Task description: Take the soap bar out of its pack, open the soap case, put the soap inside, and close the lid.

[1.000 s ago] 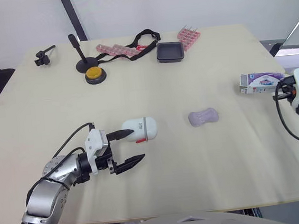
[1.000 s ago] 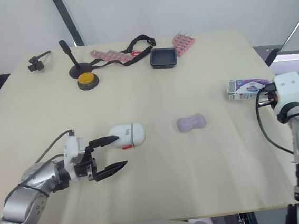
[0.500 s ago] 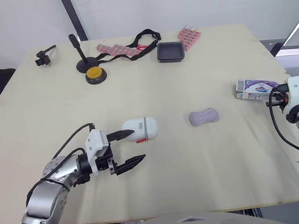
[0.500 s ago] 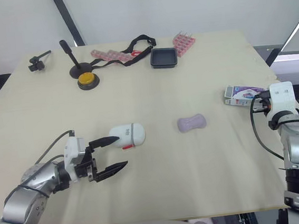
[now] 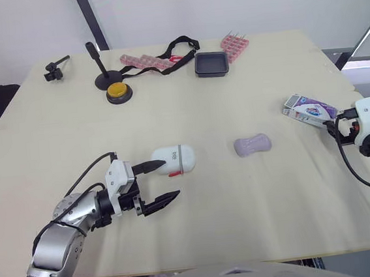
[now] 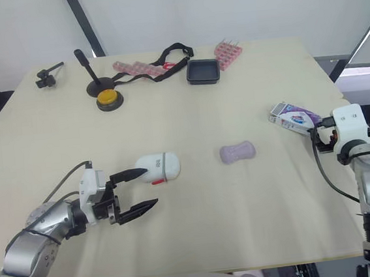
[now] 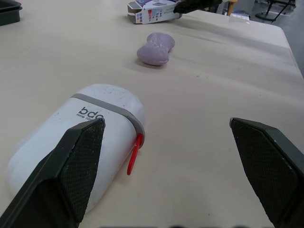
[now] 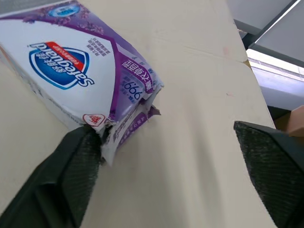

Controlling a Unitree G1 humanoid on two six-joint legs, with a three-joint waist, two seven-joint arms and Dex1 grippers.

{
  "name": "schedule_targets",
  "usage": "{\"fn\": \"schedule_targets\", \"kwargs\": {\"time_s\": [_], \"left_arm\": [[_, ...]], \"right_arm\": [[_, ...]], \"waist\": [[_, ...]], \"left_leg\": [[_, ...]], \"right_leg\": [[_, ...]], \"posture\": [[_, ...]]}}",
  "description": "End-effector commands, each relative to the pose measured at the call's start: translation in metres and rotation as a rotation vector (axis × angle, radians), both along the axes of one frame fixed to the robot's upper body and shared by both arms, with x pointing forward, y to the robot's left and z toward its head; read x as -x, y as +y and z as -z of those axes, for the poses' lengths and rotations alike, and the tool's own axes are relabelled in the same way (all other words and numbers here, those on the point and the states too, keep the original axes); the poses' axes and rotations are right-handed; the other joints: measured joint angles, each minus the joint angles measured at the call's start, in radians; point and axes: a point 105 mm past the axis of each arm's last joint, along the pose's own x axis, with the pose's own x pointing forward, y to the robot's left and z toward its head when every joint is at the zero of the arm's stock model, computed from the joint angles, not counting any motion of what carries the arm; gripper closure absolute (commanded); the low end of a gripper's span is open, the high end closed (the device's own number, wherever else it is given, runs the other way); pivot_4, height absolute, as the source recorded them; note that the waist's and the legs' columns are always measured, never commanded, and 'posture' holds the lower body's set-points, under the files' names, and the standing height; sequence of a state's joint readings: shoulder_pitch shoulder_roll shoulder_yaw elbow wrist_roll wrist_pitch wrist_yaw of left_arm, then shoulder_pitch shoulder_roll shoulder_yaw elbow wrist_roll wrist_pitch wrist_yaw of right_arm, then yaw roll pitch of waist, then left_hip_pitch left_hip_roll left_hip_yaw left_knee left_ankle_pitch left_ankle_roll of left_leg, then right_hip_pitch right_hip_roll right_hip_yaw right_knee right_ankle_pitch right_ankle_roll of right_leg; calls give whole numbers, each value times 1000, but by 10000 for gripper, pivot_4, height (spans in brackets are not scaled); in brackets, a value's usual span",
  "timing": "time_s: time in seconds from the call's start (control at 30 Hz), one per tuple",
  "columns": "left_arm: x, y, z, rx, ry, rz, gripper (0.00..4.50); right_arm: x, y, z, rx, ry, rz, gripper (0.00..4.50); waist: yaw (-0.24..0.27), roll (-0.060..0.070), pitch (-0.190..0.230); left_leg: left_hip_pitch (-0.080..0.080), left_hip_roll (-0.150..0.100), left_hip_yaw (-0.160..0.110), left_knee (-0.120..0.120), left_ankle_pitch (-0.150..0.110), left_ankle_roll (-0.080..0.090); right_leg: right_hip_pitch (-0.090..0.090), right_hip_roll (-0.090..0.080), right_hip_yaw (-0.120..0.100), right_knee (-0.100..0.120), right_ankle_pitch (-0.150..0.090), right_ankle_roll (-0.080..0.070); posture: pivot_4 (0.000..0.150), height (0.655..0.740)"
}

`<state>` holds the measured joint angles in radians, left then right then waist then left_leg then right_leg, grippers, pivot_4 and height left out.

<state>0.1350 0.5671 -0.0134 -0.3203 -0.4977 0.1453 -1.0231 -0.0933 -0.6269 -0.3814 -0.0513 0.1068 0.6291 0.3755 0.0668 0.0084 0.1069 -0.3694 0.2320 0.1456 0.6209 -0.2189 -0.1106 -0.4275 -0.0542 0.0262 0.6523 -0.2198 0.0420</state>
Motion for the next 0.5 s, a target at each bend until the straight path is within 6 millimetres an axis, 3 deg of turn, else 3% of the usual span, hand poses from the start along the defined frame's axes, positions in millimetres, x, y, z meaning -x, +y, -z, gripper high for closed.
{"fn": "schedule_targets", "kwargs": {"time_s": [0.03, 0.33, 0.5], "left_arm": [[2, -2, -6, 4, -24, 11, 0], [1, -3, -5, 6, -20, 14, 0], [0, -3, -6, 7, -25, 16, 0]], "right_arm": [[1, 6, -14, 35, -18, -68, 257], [4, 17, -20, 68, 13, -219, 257], [0, 32, -53, 27, -159, -450, 257]], "waist": [[-1, 0, 0], [-1, 0, 0], [-2, 0, 0]], "left_leg": [[0, 0, 0, 0, 0, 0], [0, 0, 0, 0, -1, 2], [0, 0, 0, 0, -1, 2]], "right_leg": [[0, 0, 0, 0, 0, 0], [0, 0, 1, -1, 0, 0], [0, -1, 1, 0, -2, -4]], "posture": [[1500, 7291], [1500, 7291], [1500, 7291]]}}
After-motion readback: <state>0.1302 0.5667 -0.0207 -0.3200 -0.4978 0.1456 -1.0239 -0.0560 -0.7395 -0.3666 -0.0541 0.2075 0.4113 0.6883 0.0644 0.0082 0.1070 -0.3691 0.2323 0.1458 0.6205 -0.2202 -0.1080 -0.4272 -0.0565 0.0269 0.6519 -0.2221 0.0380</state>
